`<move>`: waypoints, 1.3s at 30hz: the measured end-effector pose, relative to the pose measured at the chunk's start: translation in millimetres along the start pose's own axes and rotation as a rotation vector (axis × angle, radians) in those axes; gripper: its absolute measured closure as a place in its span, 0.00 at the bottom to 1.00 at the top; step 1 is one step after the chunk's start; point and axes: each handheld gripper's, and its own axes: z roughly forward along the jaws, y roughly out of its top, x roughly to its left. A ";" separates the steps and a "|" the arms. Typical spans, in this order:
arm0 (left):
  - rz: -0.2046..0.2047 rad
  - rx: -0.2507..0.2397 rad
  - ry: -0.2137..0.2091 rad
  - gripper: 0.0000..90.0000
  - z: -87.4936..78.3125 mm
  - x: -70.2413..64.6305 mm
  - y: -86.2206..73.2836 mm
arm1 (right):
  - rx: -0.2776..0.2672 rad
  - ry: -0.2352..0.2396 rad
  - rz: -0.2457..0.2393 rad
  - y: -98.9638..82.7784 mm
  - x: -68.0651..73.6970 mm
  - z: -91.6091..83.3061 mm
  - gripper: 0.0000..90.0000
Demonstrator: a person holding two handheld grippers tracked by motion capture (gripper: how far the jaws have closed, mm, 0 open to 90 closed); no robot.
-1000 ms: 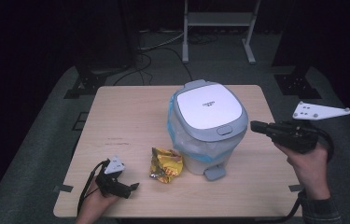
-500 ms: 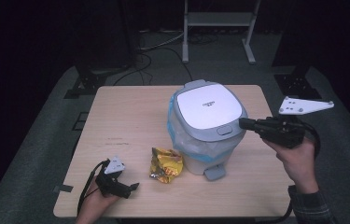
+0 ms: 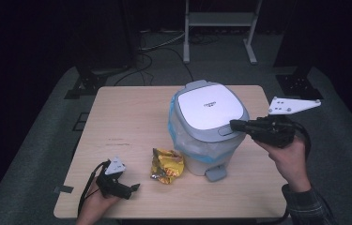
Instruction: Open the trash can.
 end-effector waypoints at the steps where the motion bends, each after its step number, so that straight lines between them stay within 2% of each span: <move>1: 0.000 0.000 0.000 0.00 0.0 0.0 0.0 | 0.003 0.004 -0.002 0.2 0.4 1.5 1.00; 10: 0.000 0.000 0.000 0.00 0.0 0.0 0.0 | 0.011 0.025 -0.009 1.8 4.7 12.2 1.00; 16: 0.000 0.000 0.000 0.00 0.0 0.0 0.0 | 0.008 0.025 0.002 0.9 4.0 12.3 1.00; 30: -0.001 -0.001 0.000 0.00 0.0 0.0 0.0 | 0.007 0.014 -0.018 -1.0 6.4 8.9 1.00; 34: -0.001 -0.001 0.000 0.00 0.0 0.0 0.0 | -0.001 0.003 -0.013 -2.3 4.3 3.0 0.85; 39: -0.001 0.001 -0.001 0.00 -0.1 0.0 0.1 | -0.018 -0.022 0.002 -6.5 -0.3 -8.1 0.75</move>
